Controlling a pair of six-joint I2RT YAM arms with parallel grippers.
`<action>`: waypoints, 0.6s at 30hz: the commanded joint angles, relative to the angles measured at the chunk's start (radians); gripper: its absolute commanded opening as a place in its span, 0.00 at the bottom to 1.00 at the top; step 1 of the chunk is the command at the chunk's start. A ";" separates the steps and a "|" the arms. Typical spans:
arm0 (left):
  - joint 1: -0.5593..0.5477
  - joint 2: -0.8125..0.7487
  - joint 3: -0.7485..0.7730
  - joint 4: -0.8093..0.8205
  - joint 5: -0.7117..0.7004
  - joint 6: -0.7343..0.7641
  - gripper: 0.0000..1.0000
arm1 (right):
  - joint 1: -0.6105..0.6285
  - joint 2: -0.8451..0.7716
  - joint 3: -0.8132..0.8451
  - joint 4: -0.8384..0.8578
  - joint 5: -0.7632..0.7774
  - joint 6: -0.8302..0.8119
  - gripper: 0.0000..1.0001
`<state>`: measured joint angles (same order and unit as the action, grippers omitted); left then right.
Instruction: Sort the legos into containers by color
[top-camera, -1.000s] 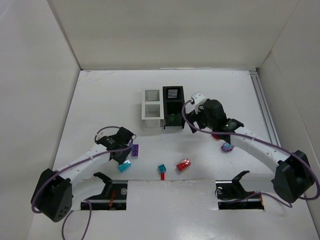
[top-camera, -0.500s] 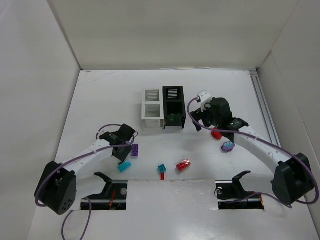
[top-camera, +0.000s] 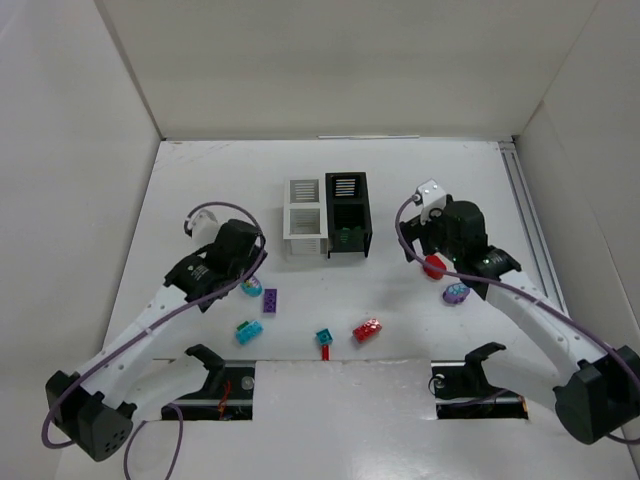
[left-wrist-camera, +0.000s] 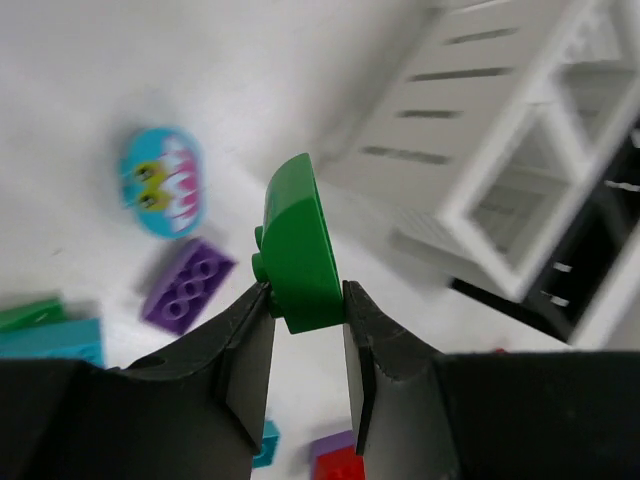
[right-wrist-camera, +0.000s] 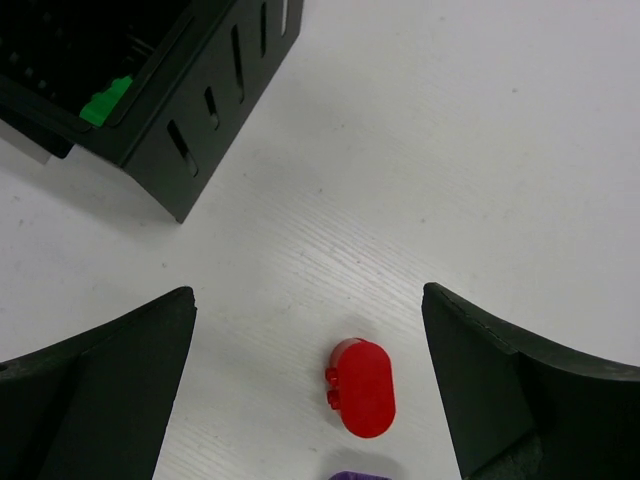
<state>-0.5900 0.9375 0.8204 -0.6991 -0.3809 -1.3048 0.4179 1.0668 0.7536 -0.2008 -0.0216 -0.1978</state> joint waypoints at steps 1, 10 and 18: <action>-0.014 -0.034 0.079 0.227 -0.037 0.281 0.00 | -0.024 -0.074 0.004 -0.011 0.051 -0.009 0.99; -0.268 0.404 0.422 0.550 0.093 0.823 0.00 | -0.065 -0.163 -0.005 -0.078 0.088 -0.020 0.99; -0.310 0.731 0.675 0.538 0.080 0.906 0.00 | -0.093 -0.182 -0.005 -0.153 0.066 -0.061 0.99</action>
<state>-0.9161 1.6703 1.4414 -0.1818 -0.2901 -0.4778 0.3351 0.9100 0.7498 -0.3237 0.0513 -0.2306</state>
